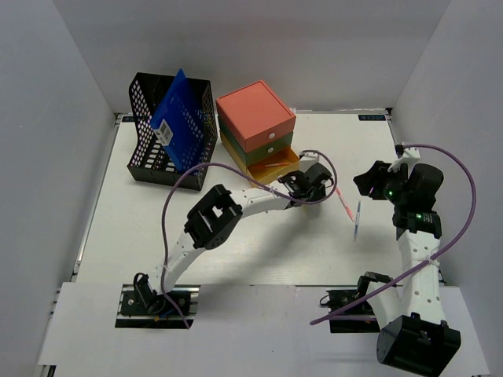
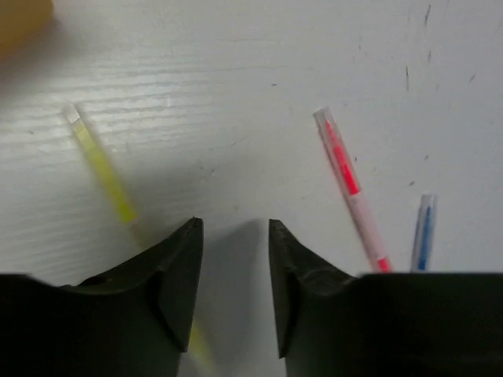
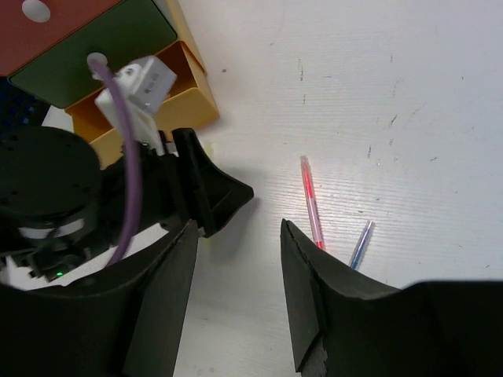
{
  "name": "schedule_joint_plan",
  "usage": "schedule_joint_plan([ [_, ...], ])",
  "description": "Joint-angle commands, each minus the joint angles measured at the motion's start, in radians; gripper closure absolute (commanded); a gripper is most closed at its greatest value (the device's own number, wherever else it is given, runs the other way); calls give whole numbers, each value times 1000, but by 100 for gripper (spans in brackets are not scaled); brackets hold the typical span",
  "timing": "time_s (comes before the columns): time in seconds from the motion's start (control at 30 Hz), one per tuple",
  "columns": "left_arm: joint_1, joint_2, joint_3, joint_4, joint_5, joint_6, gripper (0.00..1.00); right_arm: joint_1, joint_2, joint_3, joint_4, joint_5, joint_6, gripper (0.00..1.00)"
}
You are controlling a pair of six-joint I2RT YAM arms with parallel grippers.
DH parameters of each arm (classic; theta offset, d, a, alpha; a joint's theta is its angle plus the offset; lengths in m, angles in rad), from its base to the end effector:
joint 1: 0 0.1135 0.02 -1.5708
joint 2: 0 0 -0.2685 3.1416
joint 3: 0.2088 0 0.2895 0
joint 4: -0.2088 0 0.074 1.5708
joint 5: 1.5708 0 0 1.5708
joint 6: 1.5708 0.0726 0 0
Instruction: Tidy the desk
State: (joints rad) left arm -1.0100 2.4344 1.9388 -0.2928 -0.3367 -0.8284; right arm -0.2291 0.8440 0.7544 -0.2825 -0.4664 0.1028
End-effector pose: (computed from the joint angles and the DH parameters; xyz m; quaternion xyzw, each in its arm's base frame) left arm 0.3406 -0.4973 0.1050 0.0190 0.9134 -0.2050 0.3511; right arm 0.2590 -0.0269 0.2981 0.0041 0.8138 0.1558 0.5598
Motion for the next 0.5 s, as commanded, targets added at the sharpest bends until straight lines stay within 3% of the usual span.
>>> schedule_joint_plan([
  [0.0,2,-188,-76,38,-58,103,45,-6,-10,-3,42,-2,9,48],
  [0.07,2,-270,-124,43,-79,112,37,-4,-8,-4,42,-3,9,48],
  [0.33,2,-422,-276,-83,-120,98,36,-7,-5,-9,45,-8,5,48],
  [0.37,-7,-458,-282,-197,-155,78,39,-3,-2,-9,45,-5,5,48],
  [0.4,-7,-487,-297,-279,-286,34,43,-6,-3,-9,46,-2,3,48],
  [0.47,7,-630,-441,-467,-410,-146,54,-12,-3,-10,45,-1,3,48],
])
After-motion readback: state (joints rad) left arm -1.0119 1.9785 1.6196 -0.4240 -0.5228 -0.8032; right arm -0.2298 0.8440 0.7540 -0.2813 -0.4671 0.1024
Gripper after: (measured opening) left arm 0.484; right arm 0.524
